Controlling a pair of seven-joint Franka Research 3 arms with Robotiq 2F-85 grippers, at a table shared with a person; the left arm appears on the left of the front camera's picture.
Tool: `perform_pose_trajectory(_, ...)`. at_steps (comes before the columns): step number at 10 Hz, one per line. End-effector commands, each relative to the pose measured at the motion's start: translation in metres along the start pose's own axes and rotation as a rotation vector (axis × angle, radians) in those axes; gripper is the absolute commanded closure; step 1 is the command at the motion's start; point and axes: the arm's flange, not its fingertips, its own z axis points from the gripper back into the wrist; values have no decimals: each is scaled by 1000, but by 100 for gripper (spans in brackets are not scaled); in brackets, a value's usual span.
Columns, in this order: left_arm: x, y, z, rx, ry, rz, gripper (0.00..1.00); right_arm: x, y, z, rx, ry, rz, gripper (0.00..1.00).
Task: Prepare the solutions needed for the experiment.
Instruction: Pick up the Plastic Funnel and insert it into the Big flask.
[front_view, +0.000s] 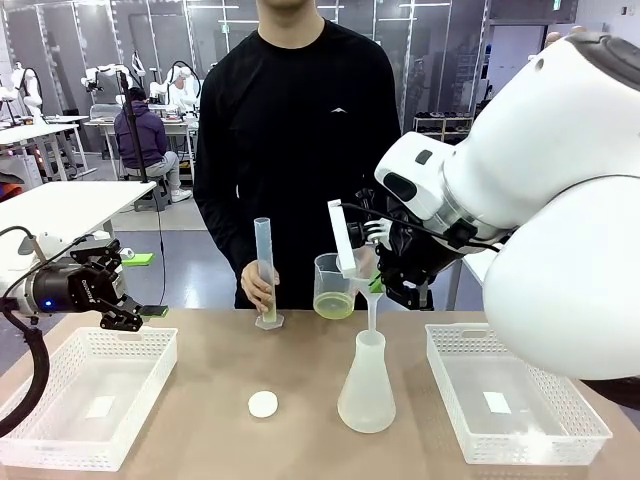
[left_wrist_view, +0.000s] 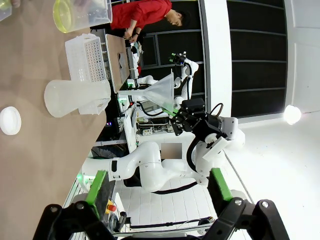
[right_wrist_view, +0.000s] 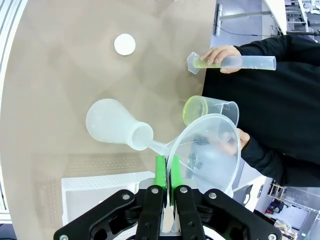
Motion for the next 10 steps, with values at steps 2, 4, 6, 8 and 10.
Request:
perform_pose_trajectory(2, -1, -1, 0, -3, 1, -10, 0, -7, 2, -18, 1, -30, -48, 96)
perform_pose_trajectory(4, -1, -1, 0, -3, 1, -10, 0, -7, 3, -26, 23, -37, -53, 96)
perform_pose_trajectory(6, -1, -1, 0, -3, 1, -10, 0, -8, 4, -36, 30, -45, -63, 96)
perform_pose_trajectory(8, -1, -1, 0, -3, 1, -10, 0, -10, 7, -45, 47, -43, -75, 96)
perform_pose_trajectory(10, -1, -1, 0, -3, 1, -10, 0, -14, 11, -55, 57, -27, -93, 96)
